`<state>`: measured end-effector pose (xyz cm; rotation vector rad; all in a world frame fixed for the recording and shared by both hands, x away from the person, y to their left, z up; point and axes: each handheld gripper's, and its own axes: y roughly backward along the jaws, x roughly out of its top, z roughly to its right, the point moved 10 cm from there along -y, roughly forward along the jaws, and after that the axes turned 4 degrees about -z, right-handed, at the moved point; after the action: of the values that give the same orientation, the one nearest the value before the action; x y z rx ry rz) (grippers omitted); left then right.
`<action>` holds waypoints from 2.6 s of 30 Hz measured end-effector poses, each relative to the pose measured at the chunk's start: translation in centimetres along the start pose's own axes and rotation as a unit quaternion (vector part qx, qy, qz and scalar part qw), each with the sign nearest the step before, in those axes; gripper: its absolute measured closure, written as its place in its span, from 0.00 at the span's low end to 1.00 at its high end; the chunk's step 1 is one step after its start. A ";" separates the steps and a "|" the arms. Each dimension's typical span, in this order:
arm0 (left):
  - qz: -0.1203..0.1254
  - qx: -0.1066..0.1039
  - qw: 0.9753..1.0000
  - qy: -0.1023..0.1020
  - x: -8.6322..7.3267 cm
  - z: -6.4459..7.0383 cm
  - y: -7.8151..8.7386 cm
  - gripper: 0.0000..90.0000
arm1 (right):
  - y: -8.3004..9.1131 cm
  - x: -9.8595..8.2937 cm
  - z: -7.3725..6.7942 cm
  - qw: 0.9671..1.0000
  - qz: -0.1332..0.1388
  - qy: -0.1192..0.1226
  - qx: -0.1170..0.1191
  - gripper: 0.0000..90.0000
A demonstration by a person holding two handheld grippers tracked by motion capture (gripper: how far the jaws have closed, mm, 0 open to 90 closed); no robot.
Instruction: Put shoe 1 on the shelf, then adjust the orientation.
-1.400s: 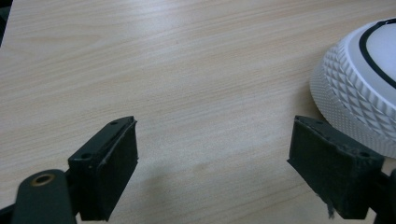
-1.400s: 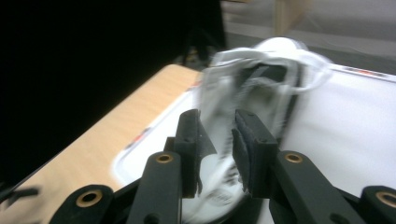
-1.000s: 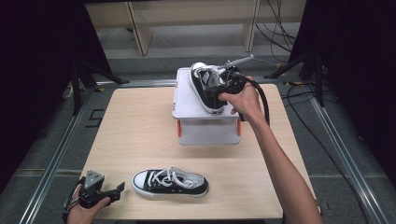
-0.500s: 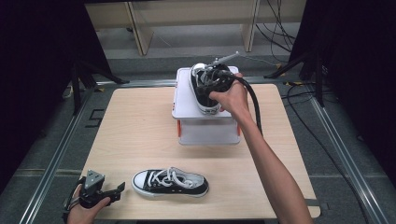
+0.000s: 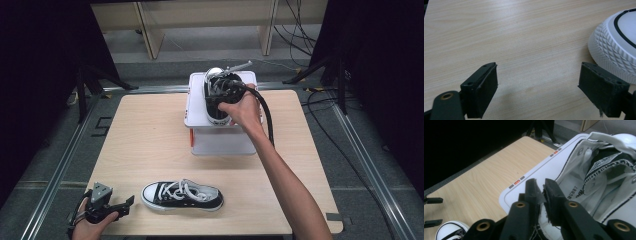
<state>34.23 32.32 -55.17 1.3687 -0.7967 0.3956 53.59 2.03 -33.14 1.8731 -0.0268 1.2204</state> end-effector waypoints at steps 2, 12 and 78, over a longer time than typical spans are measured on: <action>-0.003 0.003 1.000 -0.003 0.0 -0.1 0.1 0.17 | 0.7 0.2 -0.4 1.000 0.010 0.000 0.011 0.80; -0.001 0.007 1.000 0.001 0.0 -0.4 0.1 0.17 | 6.2 -3.2 -3.8 0.993 0.079 0.016 0.091 0.64; 0.000 0.009 1.000 -0.008 0.1 -0.6 0.1 0.17 | -6.1 -18.9 -11.7 0.969 -0.073 0.171 0.165 0.75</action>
<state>34.34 32.88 -55.04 1.3907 -0.8077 0.3935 37.99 5.79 -49.66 1.8736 0.5211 1.4958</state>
